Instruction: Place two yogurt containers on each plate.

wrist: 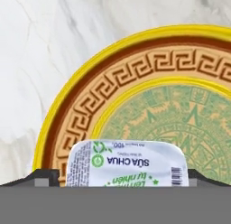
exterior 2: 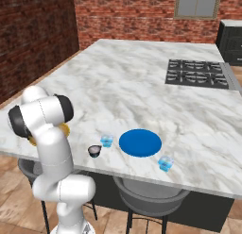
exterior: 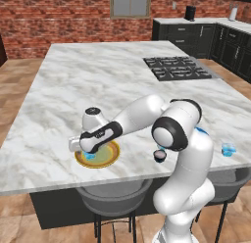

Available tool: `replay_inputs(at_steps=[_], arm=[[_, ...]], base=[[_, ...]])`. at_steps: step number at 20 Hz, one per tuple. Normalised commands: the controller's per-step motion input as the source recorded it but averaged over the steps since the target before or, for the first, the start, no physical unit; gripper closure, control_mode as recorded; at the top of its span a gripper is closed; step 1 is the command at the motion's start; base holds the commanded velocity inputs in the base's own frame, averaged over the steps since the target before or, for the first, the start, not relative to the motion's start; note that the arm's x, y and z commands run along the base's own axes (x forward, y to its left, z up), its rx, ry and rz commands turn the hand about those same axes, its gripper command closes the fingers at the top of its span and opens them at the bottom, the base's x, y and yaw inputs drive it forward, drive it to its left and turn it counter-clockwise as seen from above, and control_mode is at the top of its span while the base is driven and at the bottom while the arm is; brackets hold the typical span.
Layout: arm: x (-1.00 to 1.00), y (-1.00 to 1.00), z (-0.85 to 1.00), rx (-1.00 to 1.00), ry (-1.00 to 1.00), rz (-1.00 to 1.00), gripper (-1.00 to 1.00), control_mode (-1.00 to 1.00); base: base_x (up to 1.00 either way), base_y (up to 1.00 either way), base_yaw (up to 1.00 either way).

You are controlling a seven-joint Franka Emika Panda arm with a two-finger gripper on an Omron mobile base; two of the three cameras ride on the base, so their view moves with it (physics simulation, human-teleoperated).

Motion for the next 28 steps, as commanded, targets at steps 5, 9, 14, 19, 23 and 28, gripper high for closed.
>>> replay_inputs(at_steps=[5,9,14,19,23,28], arm=[[0.0,0.0,0.27,0.0,-0.03,-0.03,-1.0,-1.0],[0.01,0.0,0.3,0.0,0.0,-0.04,-1.0,-1.0],[0.02,-0.03,0.3,0.0,0.0,-0.02,-1.0,-1.0],[-0.09,-0.3,0.19,0.0,0.0,-0.05,-1.0,-1.0],[-0.49,-0.63,0.17,0.0,0.0,-0.14,-1.0,-1.0],[-0.6,-0.71,0.21,0.0,0.0,-0.14,-1.0,-1.0]], base=[[0.0,0.0,0.0],[0.0,0.0,0.0],[0.0,0.0,0.0],[0.0,0.0,0.0],[0.0,0.0,0.0],[0.0,0.0,0.0]])
